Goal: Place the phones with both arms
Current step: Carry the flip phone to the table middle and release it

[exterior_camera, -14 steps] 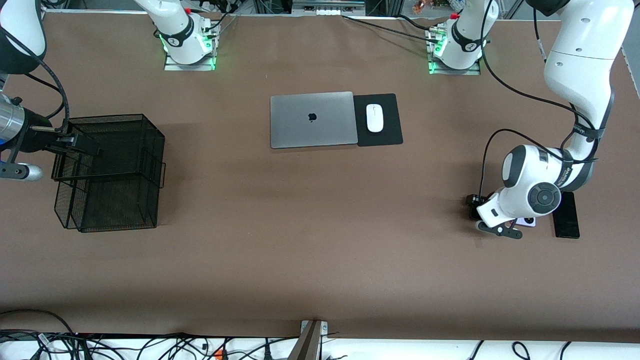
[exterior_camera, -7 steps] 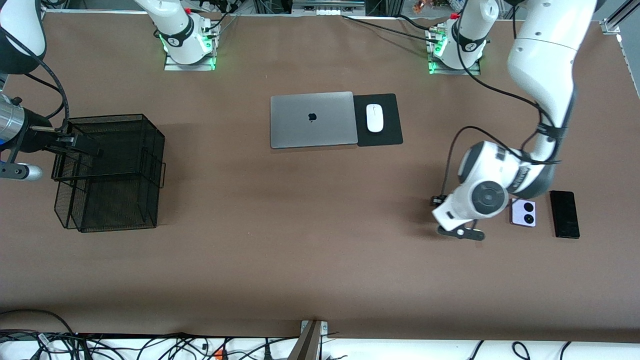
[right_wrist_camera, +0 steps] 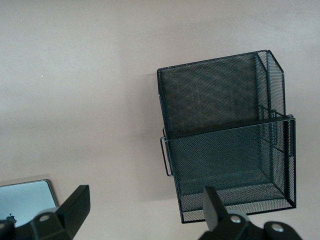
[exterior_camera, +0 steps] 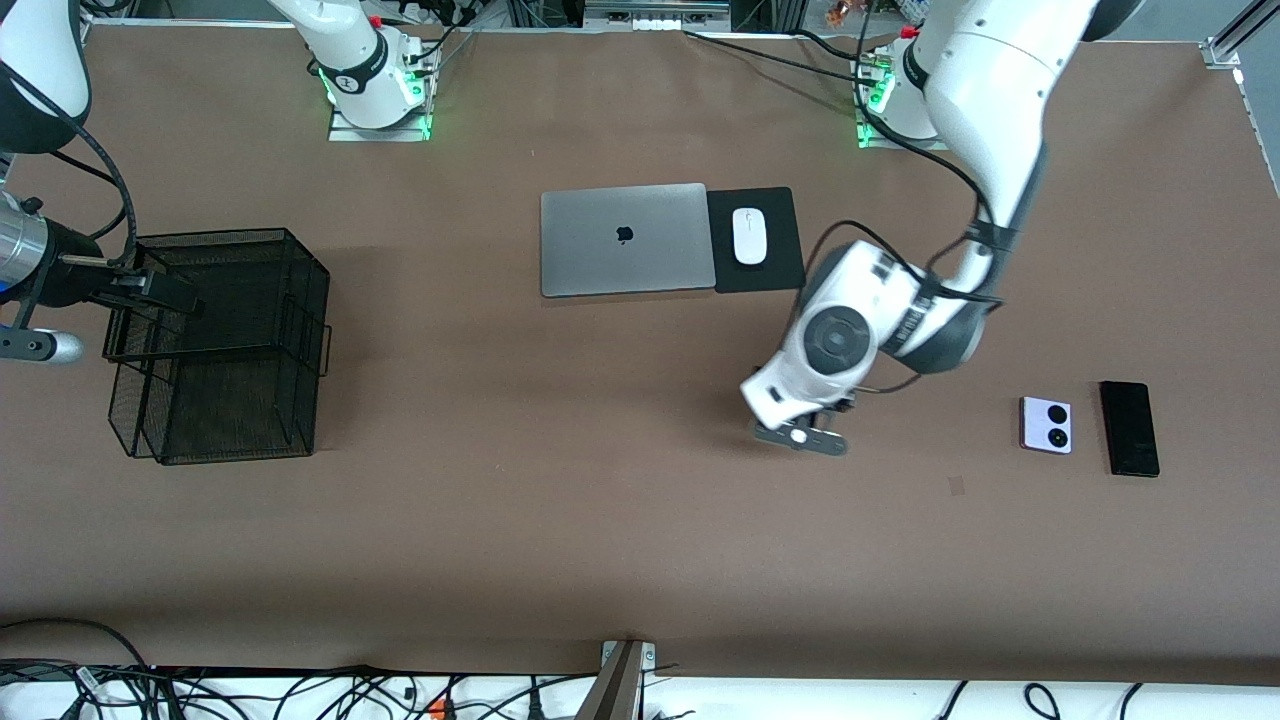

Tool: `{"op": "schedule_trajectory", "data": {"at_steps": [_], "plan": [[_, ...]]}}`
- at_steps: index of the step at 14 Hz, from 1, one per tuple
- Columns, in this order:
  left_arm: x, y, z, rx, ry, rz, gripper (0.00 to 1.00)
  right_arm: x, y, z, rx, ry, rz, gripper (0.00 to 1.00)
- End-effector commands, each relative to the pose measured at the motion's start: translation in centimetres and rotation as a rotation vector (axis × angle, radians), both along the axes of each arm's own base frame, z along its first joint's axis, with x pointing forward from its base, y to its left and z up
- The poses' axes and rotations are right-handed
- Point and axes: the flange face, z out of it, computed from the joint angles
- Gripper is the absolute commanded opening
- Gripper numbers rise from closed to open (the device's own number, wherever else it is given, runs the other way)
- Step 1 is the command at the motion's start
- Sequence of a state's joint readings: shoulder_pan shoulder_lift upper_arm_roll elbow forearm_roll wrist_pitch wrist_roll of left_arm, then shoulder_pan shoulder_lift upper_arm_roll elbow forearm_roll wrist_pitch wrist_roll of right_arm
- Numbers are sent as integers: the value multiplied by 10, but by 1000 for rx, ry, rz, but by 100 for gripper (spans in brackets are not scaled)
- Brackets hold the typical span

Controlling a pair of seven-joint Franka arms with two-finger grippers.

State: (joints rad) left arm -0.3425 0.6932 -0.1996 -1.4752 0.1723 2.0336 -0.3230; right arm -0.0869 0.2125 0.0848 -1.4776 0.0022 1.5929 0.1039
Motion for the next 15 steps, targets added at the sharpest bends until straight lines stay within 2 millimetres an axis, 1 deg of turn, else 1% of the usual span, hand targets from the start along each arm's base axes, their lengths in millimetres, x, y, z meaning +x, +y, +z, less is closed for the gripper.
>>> {"op": "schedule_trajectory", "data": {"at_steps": [1, 2, 3, 4, 5, 7, 9, 10, 11, 12, 14, 15], "plan": [[-40, -89, -10, 0, 2, -140, 25, 1, -3, 3, -6, -5, 8, 100], [-47, -122, -15, -15, -14, -154, 24, 1, -3, 3, -6, -5, 8, 100], [-49, -148, -20, -23, -31, -123, 24, 1, -3, 3, -6, -5, 7, 100], [-53, -164, -28, -28, -40, -94, 24, 1, -3, 3, -6, -5, 7, 100], [-56, -174, -41, -28, -38, -87, 24, 1, -3, 3, -6, -5, 7, 100], [-50, -174, -46, -34, -47, -77, 24, 1, -3, 3, -6, -4, 7, 100], [-36, -176, -48, -53, -76, -61, 23, 1, -4, 3, -6, -4, 5, 100], [-29, -179, -53, -69, -89, -45, 23, 1, -4, 3, -6, -5, 5, 100], [-24, -183, -52, -85, -107, -21, 23, 1, -4, 3, -6, -5, 5, 100], [-24, -189, -51, -99, -121, -11, 23, 1, -4, 3, -6, -5, 5, 100], [-21, -195, -50, -135, -167, 14, 23, 1, -5, 3, -6, -5, 4, 100], [-23, -197, -57, -130, -171, 26, 24, 2, -5, 3, -6, -7, 2, 100]]}}
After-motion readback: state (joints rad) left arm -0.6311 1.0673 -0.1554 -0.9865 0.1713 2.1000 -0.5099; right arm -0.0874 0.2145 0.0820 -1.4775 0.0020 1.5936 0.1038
